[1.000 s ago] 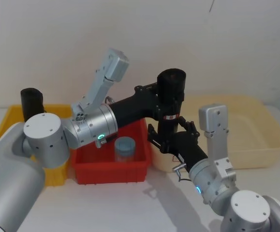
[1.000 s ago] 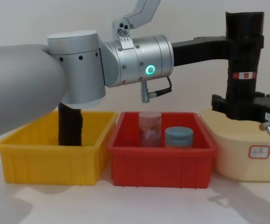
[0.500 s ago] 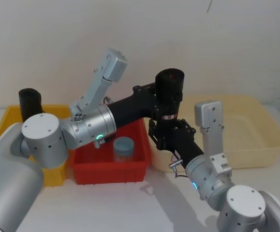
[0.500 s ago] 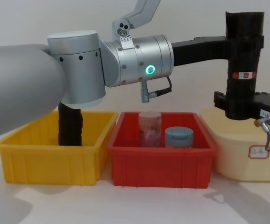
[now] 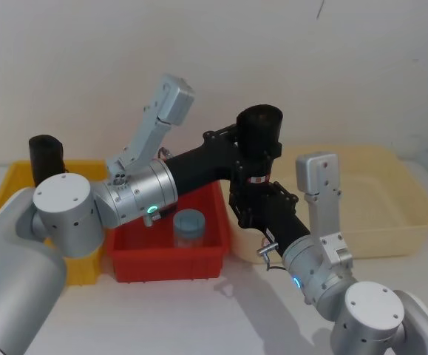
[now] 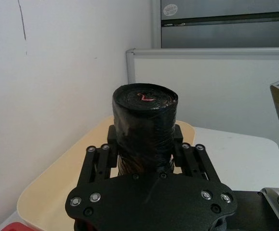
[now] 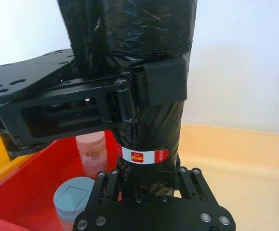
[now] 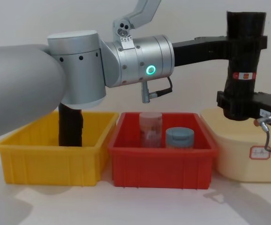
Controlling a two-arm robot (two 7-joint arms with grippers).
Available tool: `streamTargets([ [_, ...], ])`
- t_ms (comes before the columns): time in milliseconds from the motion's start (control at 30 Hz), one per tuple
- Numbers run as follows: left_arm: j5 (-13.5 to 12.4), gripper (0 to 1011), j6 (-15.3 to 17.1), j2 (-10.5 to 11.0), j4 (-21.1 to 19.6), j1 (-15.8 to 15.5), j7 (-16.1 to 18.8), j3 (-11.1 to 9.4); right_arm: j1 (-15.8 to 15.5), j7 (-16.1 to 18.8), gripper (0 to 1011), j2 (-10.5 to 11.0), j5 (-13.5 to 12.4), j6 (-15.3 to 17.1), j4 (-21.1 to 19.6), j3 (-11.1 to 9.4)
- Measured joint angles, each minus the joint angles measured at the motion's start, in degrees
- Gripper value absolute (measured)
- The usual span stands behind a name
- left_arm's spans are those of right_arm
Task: Pick up the garbage bag with the one hand and transfer it to the other hand.
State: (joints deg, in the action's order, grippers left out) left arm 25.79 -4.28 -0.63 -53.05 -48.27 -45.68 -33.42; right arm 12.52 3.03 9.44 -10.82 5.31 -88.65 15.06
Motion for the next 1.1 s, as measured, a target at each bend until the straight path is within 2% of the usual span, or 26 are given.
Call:
streamTargets([
  [267, 0.0, 855, 0.0, 0.0, 0.0, 0.0, 0.0, 0.0, 0.1, 0.1, 501, 0.0, 0.0, 0.0, 0.1, 0.0],
  [467, 0.0, 992, 0.0, 0.0, 0.0, 0.0, 0.0, 0.0, 0.1, 0.1, 501, -0.1, 0.1, 0.0, 0.1, 0.0],
  [833, 0.0, 1001, 0.0, 0.0, 0.0, 0.0, 0.0, 0.0, 0.7, -0.6, 500, -0.4, 0.4, 0.6, 0.7, -0.9],
  [1100, 0.0, 1001, 0.0, 0.0, 0.0, 0.0, 0.0, 0.0, 2.7, -2.3, 500, -0.2, 1.6, 1.0, 3.1, -2.4],
])
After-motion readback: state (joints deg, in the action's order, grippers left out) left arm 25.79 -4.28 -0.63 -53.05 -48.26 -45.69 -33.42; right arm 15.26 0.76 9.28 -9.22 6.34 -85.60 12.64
